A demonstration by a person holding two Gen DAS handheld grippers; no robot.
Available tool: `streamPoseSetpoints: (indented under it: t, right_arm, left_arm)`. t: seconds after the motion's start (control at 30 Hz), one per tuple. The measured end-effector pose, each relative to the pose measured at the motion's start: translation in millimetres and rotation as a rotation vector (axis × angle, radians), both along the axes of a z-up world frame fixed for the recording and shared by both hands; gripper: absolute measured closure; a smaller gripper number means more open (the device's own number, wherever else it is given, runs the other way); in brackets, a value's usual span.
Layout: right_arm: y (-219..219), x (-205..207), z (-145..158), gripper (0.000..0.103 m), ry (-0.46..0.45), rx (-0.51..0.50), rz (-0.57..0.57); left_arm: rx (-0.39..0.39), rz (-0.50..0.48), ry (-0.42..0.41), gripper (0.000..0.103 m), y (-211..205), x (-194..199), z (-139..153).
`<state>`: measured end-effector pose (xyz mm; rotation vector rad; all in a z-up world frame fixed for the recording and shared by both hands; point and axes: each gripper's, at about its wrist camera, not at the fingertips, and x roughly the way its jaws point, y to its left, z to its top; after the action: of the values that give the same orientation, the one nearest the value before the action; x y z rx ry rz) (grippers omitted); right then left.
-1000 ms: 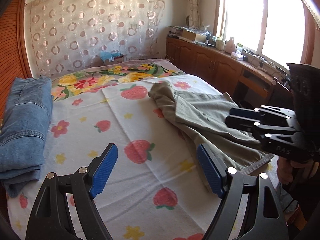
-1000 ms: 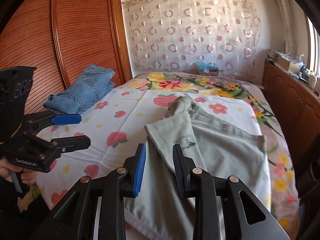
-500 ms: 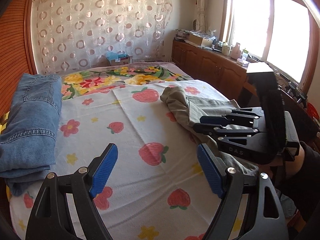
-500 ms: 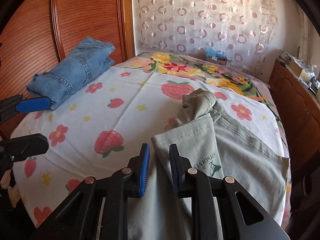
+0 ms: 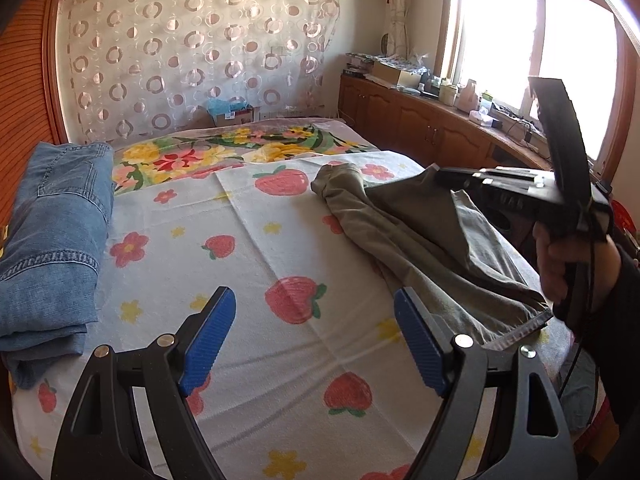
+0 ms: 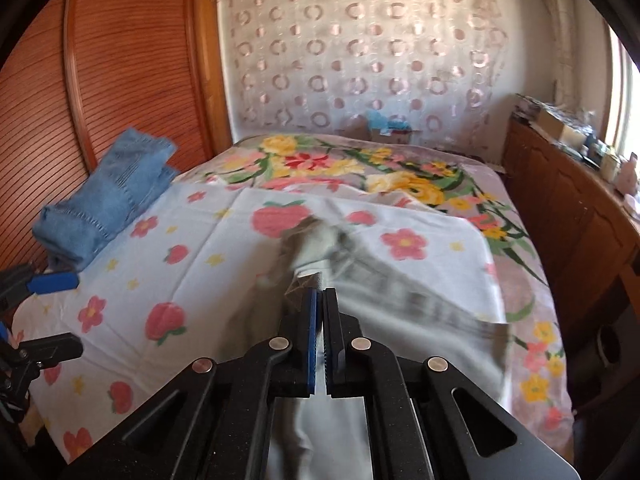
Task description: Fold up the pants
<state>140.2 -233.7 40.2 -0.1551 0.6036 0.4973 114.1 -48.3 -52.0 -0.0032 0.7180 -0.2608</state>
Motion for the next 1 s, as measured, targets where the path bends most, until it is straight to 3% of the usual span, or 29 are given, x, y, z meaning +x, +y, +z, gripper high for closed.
streamPoseSetpoints:
  t: [0.33, 0.63, 0.77, 1.0]
  right_arm:
    - [-60, 29, 2, 0.101, 0.013, -0.039, -0.171]
    - [-47, 44, 3, 0.1, 0.042, -0.135, -0.261]
    - [-47, 33, 13, 0.092, 0.057, -0.068, -0.251]
    - [-52, 10, 8, 0.091, 0.057, -0.063, -0.204]
  left_arm:
    - [0.01, -0.025, 0.011, 0.021, -14, 0, -3]
    - [0.019, -0.035, 0.021, 0.021, -22, -1, -6]
    - [0.021, -0.041, 0.025, 0.021, -24, -1, -7]
    - [0.021, -0.053, 0.035, 0.021, -30, -1, -9]
